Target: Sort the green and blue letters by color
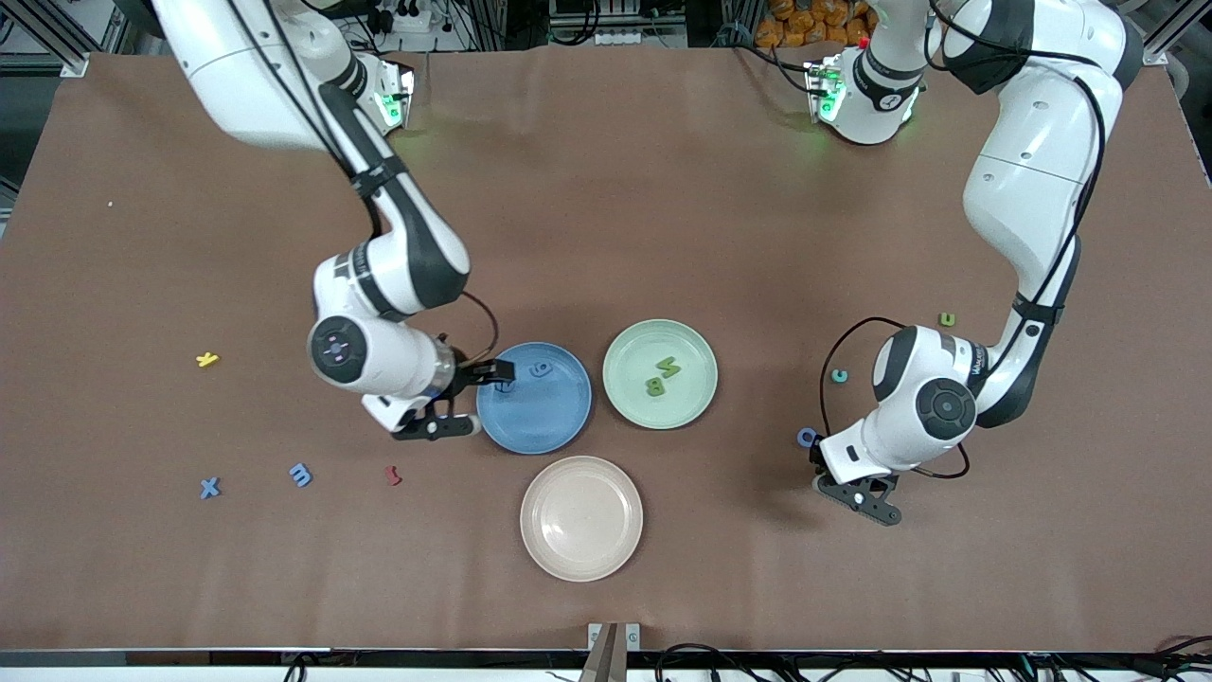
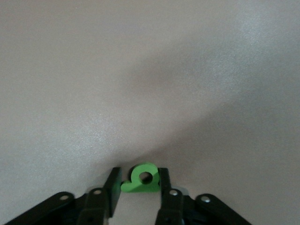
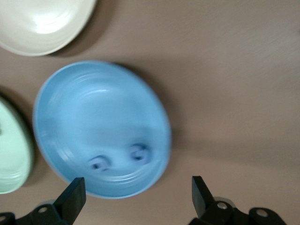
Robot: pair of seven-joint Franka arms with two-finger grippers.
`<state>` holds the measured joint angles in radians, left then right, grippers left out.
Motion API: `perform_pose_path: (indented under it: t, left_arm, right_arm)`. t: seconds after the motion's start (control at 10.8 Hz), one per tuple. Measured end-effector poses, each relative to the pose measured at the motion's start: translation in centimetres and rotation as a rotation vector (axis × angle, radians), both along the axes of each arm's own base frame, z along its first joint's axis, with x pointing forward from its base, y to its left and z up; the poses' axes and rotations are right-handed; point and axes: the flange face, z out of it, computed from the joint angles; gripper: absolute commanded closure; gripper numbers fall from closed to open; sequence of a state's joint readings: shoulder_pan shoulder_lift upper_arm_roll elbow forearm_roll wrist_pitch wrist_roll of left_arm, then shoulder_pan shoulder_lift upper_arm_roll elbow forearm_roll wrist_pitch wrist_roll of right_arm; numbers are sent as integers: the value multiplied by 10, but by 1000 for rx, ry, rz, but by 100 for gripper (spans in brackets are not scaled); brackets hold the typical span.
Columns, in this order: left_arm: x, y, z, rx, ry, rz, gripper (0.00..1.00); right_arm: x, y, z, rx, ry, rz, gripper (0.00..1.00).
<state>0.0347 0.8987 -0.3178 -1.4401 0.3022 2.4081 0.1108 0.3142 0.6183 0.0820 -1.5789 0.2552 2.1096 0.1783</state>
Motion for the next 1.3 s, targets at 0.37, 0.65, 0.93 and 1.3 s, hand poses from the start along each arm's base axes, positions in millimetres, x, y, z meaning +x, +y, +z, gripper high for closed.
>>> perform_pose_path:
  t: [0.37, 0.65, 0.93, 1.3]
  left_arm:
    - [-1, -4, 1, -8, 22, 9, 100]
    - [-16, -52, 11, -20, 101, 50, 100]
    - [-37, -112, 28, -5, 119, 103, 100]
    - [-64, -173, 50, -19, 139, 239, 100]
  right_arm:
    - [44, -126, -16, -5, -84, 222, 0]
    - [65, -164, -14, -129, -136, 367, 0]
    - [84, -218, -27, -144, -206, 505, 0]
    - [105, -260, -48, -178, -257, 545, 0]
